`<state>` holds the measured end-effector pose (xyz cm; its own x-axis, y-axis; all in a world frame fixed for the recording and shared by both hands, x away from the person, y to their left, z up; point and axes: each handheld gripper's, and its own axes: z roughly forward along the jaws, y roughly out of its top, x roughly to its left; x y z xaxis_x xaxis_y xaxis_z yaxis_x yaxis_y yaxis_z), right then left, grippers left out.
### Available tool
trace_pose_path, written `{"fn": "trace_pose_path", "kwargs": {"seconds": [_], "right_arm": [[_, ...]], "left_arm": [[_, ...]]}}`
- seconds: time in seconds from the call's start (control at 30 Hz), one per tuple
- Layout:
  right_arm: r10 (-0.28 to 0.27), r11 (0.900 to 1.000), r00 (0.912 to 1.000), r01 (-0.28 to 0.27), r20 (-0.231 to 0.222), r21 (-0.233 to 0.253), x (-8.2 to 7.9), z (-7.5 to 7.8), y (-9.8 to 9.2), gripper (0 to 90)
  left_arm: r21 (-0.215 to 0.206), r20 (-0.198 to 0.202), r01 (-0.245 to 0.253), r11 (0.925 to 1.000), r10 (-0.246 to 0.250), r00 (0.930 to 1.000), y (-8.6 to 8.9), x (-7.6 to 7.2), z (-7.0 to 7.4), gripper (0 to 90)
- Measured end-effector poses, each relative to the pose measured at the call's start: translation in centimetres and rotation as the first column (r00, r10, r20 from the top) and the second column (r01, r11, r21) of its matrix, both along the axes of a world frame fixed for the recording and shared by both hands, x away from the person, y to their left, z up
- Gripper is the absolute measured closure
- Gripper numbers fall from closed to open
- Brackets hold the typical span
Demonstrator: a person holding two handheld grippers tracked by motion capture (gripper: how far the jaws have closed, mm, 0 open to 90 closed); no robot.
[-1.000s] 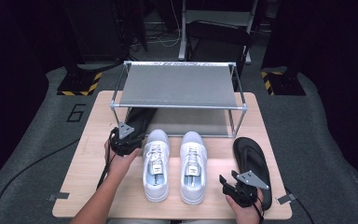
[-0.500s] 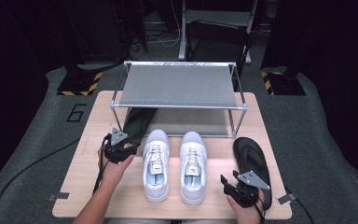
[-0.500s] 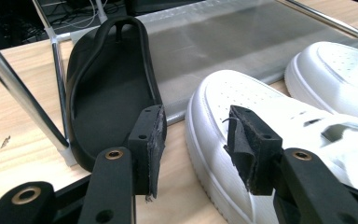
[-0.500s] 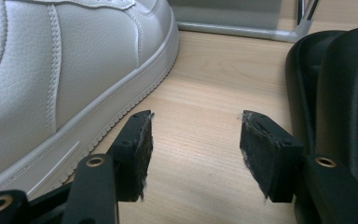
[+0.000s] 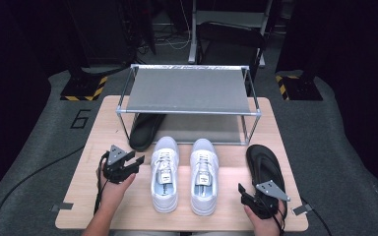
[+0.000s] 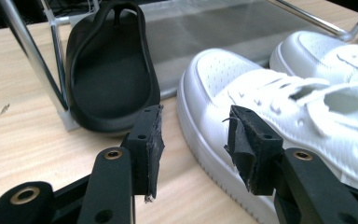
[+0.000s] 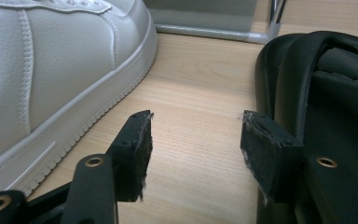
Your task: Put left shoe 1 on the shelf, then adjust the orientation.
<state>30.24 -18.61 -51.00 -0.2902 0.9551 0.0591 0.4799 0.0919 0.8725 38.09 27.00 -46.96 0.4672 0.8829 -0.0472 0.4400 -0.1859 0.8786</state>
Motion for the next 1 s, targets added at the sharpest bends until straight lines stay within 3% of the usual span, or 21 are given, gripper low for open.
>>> {"fn": "trace_pose_path", "kwargs": {"seconds": [0.23, 0.43, 0.53, 0.57, 0.6, 0.73, 1.0], "right_arm": [[-0.046, 0.998, 0.9988, 0.046, 0.016, -0.046, -0.1, 0.3, -0.2, 43.7], [-0.023, 0.999, 0.9995, 0.024, 0.022, -0.035, -0.2, 0.4, -0.3, 44.2], [-0.019, 0.999, 0.9992, 0.021, 0.034, -0.042, -0.5, 0.7, -0.2, 44.3], [-0.017, 0.999, 0.9992, 0.019, 0.038, -0.040, -0.6, 0.7, -0.2, 44.4], [-0.021, 0.999, 0.9989, 0.023, 0.042, -0.038, -0.6, 0.7, -0.3, 44.6], [-0.045, 0.999, 0.9987, 0.046, 0.023, -0.029, -0.7, 0.6, -0.8, 45.7], [-0.078, 0.996, 0.9962, 0.079, 0.040, -0.039, -1.3, 0.8, -1.2, 46.2]], "left_arm": [[-0.001, -0.010, 0.001, 1.0000, -0.001, 1.0000, 0.5, -0.7, -0.9, 54.0], [-0.010, -0.003, -0.019, 0.9998, 0.019, 0.9998, 0.8, -1.0, -1.5, 53.7], [-0.002, -0.019, -0.015, 0.9999, 0.015, 0.9997, 1.0, -1.2, -1.4, 53.4], [-0.008, -0.005, -0.024, 0.9997, 0.024, 0.9997, 1.0, -1.2, -1.5, 53.4], [-0.002, -0.018, -0.017, 0.9999, 0.017, 0.9997, 1.1, -1.2, -1.4, 53.3], [-0.001, -0.003, -0.023, 0.9997, 0.023, 0.9997, 1.0, -1.4, -1.6, 53.1], [0.010, -0.006, -0.002, 0.9999, 0.002, 1.0000, 0.8, -1.4, -1.7, 52.9]]}}
